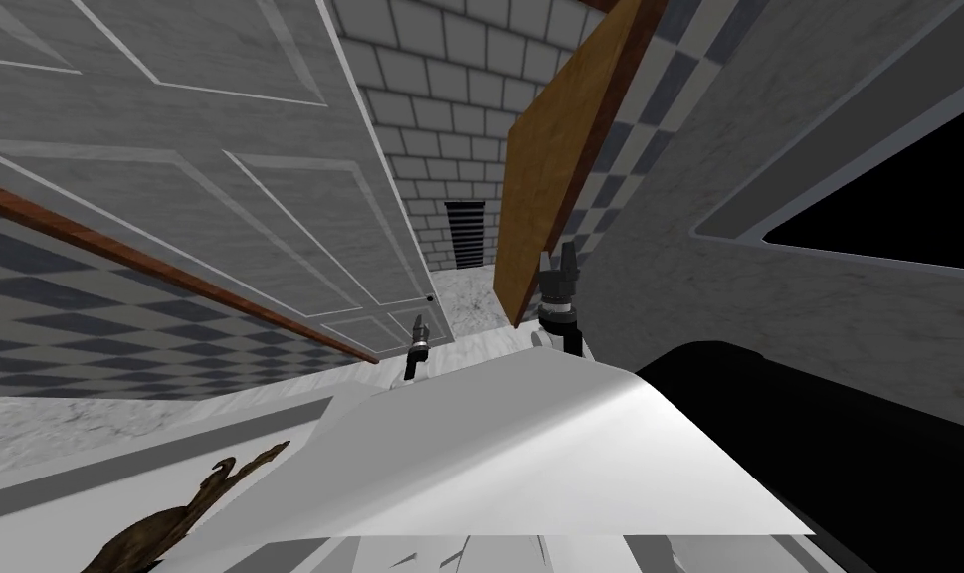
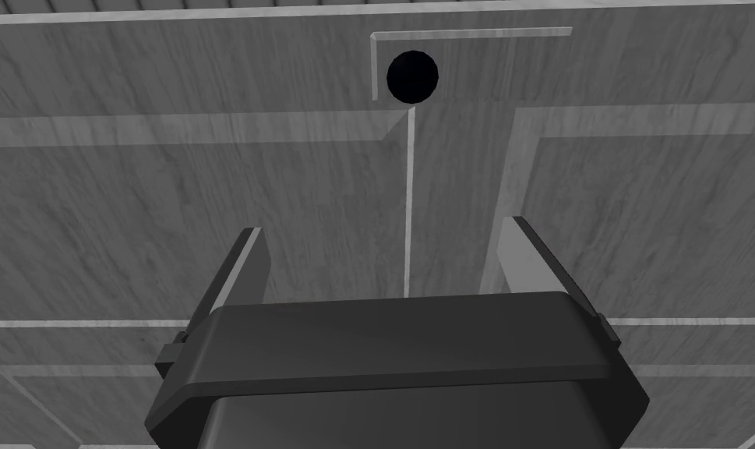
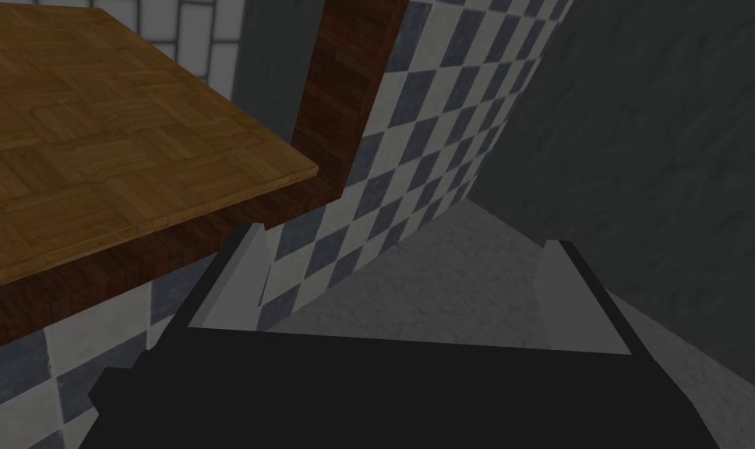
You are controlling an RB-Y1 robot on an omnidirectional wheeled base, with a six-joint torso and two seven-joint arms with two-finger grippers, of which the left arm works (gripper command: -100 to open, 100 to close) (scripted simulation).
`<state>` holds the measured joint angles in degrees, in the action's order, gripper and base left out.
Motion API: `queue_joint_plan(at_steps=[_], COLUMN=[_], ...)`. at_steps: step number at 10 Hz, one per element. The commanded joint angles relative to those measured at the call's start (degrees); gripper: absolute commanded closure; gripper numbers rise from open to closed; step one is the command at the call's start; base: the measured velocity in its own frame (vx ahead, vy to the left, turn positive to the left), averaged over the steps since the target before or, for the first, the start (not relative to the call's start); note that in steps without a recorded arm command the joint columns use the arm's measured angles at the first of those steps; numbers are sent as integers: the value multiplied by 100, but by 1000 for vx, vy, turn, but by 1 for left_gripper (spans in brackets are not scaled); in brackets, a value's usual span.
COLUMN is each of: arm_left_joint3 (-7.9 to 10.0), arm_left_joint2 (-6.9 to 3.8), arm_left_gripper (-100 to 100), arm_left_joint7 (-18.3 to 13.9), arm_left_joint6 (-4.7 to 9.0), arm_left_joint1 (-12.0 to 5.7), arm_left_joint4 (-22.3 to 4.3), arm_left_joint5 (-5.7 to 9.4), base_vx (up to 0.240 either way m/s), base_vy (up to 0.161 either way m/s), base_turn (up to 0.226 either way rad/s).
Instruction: Push the door open
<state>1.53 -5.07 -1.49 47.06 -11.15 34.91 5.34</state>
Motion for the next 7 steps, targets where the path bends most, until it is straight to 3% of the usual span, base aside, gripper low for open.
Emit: queue_joint_plan(at_steps=[1,5,7], arm_left_joint3=[6,17,31], arm_left_joint2=[7,42,32], arm_left_gripper=[-100,-100,-100], arm_left_joint7=[9,41,47], arm_left_joint6=[37,113,108], arm_left_joint1=[-84,-297,-285], arm_left_joint4=[-178,-656,-620], arm_left_joint5=[3,8,16], base_vx=[60,82,81], base_vy=[22,37,13], base_turn=[-42,-67,-16])
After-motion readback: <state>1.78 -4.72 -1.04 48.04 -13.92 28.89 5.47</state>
